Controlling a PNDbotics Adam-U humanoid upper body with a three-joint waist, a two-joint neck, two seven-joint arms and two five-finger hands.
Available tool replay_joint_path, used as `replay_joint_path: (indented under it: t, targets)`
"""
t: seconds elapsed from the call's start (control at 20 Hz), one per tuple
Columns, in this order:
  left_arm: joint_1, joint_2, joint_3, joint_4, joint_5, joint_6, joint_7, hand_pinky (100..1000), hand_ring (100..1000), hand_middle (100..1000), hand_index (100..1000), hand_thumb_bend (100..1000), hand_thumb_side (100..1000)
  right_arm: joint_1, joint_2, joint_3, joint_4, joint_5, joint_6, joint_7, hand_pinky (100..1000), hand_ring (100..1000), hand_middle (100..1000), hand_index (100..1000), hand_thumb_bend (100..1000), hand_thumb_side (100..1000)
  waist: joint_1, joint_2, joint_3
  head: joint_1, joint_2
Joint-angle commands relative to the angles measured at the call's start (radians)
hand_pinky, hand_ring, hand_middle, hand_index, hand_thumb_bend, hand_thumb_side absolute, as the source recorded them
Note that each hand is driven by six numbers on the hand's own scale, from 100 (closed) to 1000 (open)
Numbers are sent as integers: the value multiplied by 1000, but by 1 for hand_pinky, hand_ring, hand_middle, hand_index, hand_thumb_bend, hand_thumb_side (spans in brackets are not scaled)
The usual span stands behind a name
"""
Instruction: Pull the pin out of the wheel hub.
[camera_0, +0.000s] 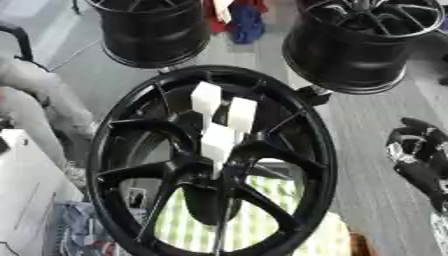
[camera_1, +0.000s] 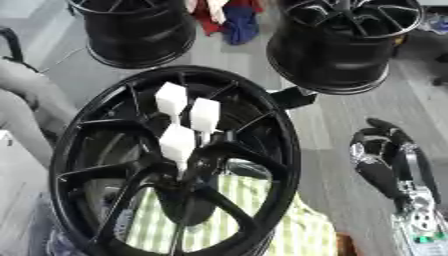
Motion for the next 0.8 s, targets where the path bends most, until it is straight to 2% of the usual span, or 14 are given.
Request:
replay_joint_path:
  t: [0.05, 0.25, 0.45, 0.8]
  targets:
    - [-16, -36, 42, -82, 45, -28, 43, 629, 594, 655, 795, 373, 299, -12, -17, -10, -25, 0, 0, -5, 679, 593, 648, 796, 152, 209, 0, -9, 3, -3, -2]
    - [-4, -146, 59, -182, 107, -14, 111, 622, 587, 642, 776, 350, 273, -14, -13, -8, -24, -1, -1, -3, 678, 593, 648, 795, 155, 209, 0, -8, 5, -5, -2]
    - [-1, -245, 46, -244, 106, 6, 150, 624, 590, 642, 775, 351, 273, -14, -11, -8, -25, -2, -2, -4, 678, 593, 648, 795, 158, 207, -3, -8, 8, -4, -2]
    - [-6, -320, 18, -249, 96, 22, 112, 627, 589, 641, 776, 350, 282, -14, -6, -5, -26, -3, -3, -1, 678, 593, 648, 794, 162, 205, -9, -6, 11, -5, -2]
